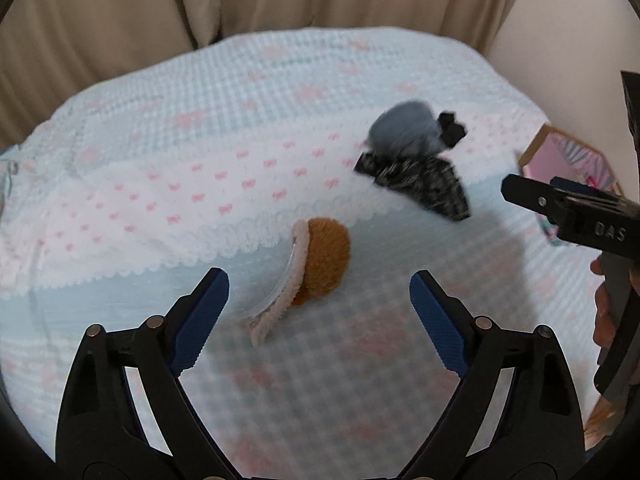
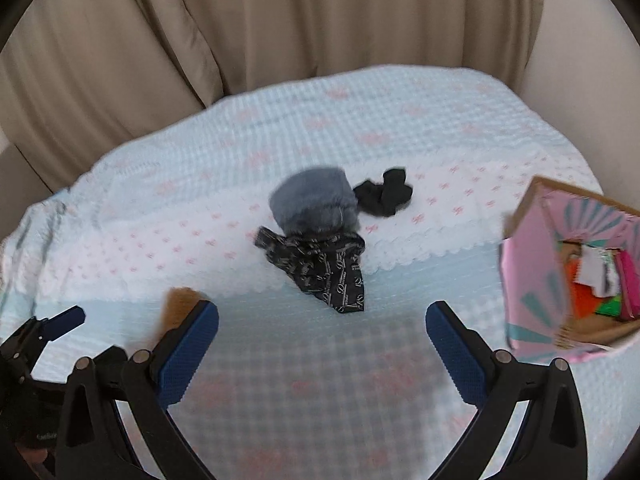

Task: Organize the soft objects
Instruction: 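Move both tools toward the grey hat, black scarf and brown plush, then grasp the brown plush with the left tool while the right tool grasps the black scarf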

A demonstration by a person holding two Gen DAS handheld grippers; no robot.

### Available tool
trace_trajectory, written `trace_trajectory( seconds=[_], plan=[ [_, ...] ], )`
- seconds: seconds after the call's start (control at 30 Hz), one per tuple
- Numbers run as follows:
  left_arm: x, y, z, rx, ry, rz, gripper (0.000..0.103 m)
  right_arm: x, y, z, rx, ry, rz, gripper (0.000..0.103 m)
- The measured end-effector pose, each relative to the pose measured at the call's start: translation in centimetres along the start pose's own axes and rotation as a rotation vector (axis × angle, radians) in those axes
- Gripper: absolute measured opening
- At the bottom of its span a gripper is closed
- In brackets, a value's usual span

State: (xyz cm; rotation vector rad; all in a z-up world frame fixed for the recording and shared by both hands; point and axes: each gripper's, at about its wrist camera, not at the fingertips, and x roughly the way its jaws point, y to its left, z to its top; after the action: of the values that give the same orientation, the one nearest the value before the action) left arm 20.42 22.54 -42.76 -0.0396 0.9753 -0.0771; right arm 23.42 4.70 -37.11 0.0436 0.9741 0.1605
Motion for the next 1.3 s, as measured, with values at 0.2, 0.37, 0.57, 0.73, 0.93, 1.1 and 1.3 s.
trace_trajectory(
  seconds=[0.2,0.37,0.57,0.73,0.93,1.1,1.3],
  plan=[
    [5.3,0.2,-0.7,0.002,0.024,-0.002,0.081,6.6,-0.4,-0.5,-0.011,0.031,-0.003,0.103],
    [8.2,-0.5,-0.5,0.028,0.024,0.003,0.077,10.2,-0.4,-0.4,-0.027,0.039,0.030,0.103],
    [10.3,-0.5,-0.2,0.030,0.048,0.024,0.060,13.3,0.4,0.7,-0.041,0.046,0.073,0.088],
    [10.3,-0.6,-0.1,0.030,0.022,0.044,0.046,14.7,1.2,1.0,-0.048,0.049,0.040,0.079],
    [10.4,-0.3,0.5,0.005,0.024,0.045,0.038,14.5,1.8,1.1,-0.069,0.036,0.017,0.048],
    [10.1,-0.2,1.0,-0.017,0.027,0.036,0.036,14.2,1.6,1.2,-0.053,0.035,0.046,0.031],
    [8.5,-0.7,1.9,-0.025,0.010,0.024,0.035,12.4,1.3,1.3,-0.024,0.030,0.067,0.024]
  ],
)
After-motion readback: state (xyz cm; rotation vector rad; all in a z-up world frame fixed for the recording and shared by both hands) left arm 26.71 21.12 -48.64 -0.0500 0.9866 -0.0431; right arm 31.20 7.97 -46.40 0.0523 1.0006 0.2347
